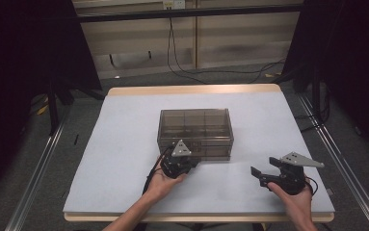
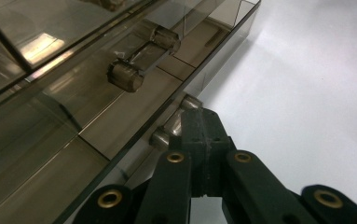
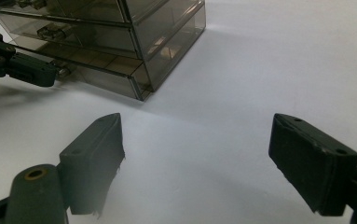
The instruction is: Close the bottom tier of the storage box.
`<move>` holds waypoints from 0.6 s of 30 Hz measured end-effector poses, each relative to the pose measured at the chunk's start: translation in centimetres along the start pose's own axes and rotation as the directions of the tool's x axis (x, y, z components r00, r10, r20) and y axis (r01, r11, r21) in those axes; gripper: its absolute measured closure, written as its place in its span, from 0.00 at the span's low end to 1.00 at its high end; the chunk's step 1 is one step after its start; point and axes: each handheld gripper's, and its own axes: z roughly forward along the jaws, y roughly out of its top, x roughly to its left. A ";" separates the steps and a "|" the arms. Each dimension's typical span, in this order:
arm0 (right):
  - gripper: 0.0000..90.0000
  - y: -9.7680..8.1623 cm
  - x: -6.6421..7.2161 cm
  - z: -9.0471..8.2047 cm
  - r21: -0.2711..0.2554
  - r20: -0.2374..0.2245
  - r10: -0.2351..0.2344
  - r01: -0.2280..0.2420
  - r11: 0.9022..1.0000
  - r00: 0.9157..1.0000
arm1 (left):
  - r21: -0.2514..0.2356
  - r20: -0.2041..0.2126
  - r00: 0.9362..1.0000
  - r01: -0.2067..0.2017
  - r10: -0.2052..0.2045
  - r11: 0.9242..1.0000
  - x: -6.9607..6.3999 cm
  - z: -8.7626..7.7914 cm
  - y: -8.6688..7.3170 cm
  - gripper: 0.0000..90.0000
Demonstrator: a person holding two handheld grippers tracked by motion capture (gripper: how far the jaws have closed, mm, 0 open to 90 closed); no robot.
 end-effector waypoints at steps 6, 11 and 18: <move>0.19 0.0 0.0 0.0 0.003 0.001 -0.002 0.002 1.000 1.000 | -0.004 -0.013 1.000 0.012 -0.012 1.000 0.2 0.3 0.0 1.00; 0.19 0.0 0.0 0.1 0.006 0.002 -0.002 0.002 1.000 1.000 | 0.000 -0.017 1.000 0.012 -0.012 1.000 0.3 0.2 0.1 1.00; 0.19 0.0 0.0 0.0 0.006 -0.002 -0.001 0.001 1.000 1.000 | -0.009 -0.021 1.000 0.022 -0.022 1.000 0.5 0.4 0.0 1.00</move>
